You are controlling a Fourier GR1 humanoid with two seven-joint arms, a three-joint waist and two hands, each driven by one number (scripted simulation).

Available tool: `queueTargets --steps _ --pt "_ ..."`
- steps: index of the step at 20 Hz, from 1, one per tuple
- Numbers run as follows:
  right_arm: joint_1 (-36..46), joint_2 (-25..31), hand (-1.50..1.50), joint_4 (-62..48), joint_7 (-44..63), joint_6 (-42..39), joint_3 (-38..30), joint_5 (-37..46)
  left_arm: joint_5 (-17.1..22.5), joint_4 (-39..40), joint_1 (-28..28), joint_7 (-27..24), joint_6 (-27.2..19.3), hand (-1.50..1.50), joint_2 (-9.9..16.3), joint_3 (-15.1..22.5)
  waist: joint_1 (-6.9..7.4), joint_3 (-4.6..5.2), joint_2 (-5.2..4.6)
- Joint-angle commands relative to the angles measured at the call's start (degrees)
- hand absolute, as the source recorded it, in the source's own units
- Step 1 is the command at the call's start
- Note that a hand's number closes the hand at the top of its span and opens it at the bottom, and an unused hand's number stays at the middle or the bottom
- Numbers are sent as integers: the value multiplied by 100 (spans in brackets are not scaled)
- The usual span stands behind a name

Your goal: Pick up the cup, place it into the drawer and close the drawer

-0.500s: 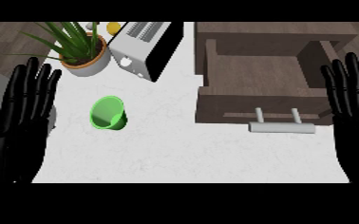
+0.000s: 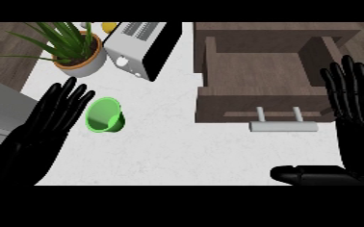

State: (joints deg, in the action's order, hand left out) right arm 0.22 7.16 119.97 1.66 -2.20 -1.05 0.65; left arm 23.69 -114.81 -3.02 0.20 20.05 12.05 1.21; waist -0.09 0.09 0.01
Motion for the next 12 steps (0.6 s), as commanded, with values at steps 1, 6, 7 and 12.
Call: queueTargets --steps 1,6,7,12 --pt "308 -13 -150 -120 397 36 364 345 971 651 15 106 641 -150 222 -244 26 -1 -14" --pt "197 -2 -150 -577 -264 -147 49 210 1181 1330 622 493 693 -150 359 -499 -3 -9 -6" --pt "531 119 -150 -552 134 -132 -160 94 1205 1696 554 176 1082 -150 479 -780 5 -8 -6" --pt "202 29 -150 -704 -340 -256 -47 187 404 2753 599 -547 1468 -150 455 -1036 -5 -7 -8"
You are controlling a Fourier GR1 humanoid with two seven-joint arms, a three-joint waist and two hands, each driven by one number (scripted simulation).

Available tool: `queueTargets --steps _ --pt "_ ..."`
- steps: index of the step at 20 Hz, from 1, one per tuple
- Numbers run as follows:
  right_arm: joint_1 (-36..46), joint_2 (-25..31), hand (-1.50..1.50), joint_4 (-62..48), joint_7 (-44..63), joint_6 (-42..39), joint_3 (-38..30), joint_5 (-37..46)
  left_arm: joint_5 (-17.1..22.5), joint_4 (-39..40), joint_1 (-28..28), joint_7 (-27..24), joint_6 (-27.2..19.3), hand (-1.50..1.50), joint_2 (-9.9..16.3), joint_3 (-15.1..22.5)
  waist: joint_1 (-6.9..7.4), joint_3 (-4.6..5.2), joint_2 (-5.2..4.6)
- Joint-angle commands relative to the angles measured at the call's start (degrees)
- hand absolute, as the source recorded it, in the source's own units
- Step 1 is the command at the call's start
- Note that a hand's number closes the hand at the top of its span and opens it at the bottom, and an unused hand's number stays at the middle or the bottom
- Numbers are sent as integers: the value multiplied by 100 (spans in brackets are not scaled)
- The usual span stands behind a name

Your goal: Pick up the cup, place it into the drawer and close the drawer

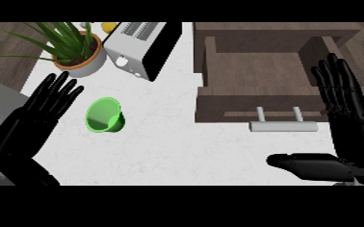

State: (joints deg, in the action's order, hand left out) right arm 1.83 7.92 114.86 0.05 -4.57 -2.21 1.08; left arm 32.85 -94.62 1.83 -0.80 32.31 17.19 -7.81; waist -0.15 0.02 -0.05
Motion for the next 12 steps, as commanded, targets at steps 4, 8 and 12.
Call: queueTargets --steps 4,8,12 --pt "11 9 -150 95 22 -122 2 39 -1002 1245 310 -795 113 -150 -39 -321 -1 0 3" --pt "111 -24 -150 -199 -106 -65 -23 184 -1832 2149 562 -1514 -12 -150 -67 -335 -9 1 -3" --pt "-204 -64 -150 252 -89 -120 -66 70 -2241 3066 663 -2160 128 -150 69 -402 -23 1 2"
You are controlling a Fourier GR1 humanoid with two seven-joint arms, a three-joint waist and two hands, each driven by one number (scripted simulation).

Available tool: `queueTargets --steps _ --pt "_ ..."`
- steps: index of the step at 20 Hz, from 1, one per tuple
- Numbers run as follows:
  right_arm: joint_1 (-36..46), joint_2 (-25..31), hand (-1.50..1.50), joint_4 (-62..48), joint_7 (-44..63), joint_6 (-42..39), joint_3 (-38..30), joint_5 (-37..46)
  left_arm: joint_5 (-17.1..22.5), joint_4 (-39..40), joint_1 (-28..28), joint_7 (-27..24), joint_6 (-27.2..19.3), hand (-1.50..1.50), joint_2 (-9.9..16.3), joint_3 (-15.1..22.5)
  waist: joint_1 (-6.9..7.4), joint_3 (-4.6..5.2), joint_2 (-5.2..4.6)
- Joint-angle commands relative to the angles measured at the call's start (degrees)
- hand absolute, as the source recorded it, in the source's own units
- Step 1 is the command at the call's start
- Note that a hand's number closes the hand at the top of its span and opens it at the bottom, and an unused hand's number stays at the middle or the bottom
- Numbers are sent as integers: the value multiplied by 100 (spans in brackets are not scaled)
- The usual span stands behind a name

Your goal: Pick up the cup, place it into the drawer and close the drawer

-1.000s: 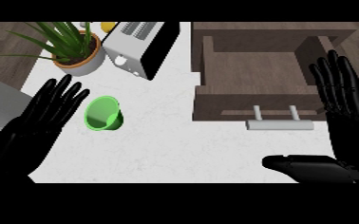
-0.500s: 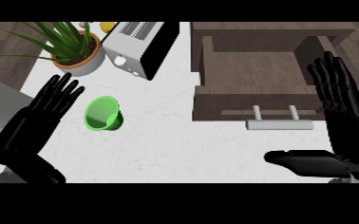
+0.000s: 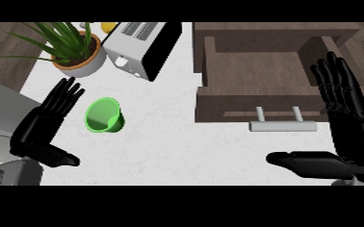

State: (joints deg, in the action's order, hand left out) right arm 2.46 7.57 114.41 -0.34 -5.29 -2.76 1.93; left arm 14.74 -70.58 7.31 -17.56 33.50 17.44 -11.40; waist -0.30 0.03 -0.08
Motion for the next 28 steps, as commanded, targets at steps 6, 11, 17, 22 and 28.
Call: queueTargets --steps 6,11,17,22,28 --pt "57 -75 -150 -599 -475 -60 -96 99 -1106 2540 1001 -1394 -197 -150 138 -76 -17 0 -8" --pt "-107 91 -150 134 19 -302 -124 -180 -1650 4228 1352 -2874 -237 -150 280 -65 -88 9 -20" --pt "22 -67 -150 -151 -204 -234 -126 -171 -1881 4986 1448 -3767 -451 -150 263 12 -85 13 -35" --pt "119 -4 -150 -242 -254 -331 -87 -144 -1788 5473 2000 -3752 -574 -150 227 -128 -146 21 -60" --pt "354 11 -150 -212 10 -255 -43 -53 -1957 5710 1892 -4205 -671 -150 155 -5 -170 33 -81"
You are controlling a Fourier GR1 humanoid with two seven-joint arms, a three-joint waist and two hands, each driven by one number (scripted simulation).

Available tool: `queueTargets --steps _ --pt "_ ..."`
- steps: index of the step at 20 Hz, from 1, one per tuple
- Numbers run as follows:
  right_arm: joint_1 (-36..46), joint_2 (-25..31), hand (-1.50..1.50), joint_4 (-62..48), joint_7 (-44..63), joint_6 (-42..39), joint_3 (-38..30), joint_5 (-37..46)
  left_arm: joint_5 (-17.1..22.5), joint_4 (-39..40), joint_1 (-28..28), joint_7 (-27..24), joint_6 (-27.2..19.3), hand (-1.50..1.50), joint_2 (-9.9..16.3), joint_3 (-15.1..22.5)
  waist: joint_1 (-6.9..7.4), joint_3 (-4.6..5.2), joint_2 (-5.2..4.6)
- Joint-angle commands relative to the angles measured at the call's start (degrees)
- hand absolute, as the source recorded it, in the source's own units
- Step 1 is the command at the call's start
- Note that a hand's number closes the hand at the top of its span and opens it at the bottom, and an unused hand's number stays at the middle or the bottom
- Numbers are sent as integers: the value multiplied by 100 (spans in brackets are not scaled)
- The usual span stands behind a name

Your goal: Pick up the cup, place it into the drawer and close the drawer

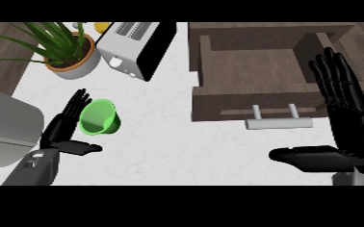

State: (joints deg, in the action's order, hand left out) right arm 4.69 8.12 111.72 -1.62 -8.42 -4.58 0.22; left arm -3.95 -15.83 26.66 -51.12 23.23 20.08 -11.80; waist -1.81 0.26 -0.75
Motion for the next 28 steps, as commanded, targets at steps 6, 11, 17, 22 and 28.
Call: queueTargets --steps 6,11,17,22,28 --pt "27 -18 -150 191 212 -16 -1 -104 -149 313 65 -1020 424 -150 -106 86 -7 2 6" --pt "-161 -42 -150 95 -23 -74 3 -82 -178 416 173 -981 511 -150 -217 126 -37 2 -6" --pt "-270 -54 -150 136 -1 -143 75 -87 39 420 388 -766 1031 -150 -241 0 -46 4 -5" --pt "-73 -14 -150 -167 -102 -132 -39 -88 9 346 495 -785 1129 -150 -436 89 -49 5 -28" --pt "67 23 -150 -107 31 -158 -110 -224 134 295 365 -813 1737 150 -570 117 -37 10 -21"
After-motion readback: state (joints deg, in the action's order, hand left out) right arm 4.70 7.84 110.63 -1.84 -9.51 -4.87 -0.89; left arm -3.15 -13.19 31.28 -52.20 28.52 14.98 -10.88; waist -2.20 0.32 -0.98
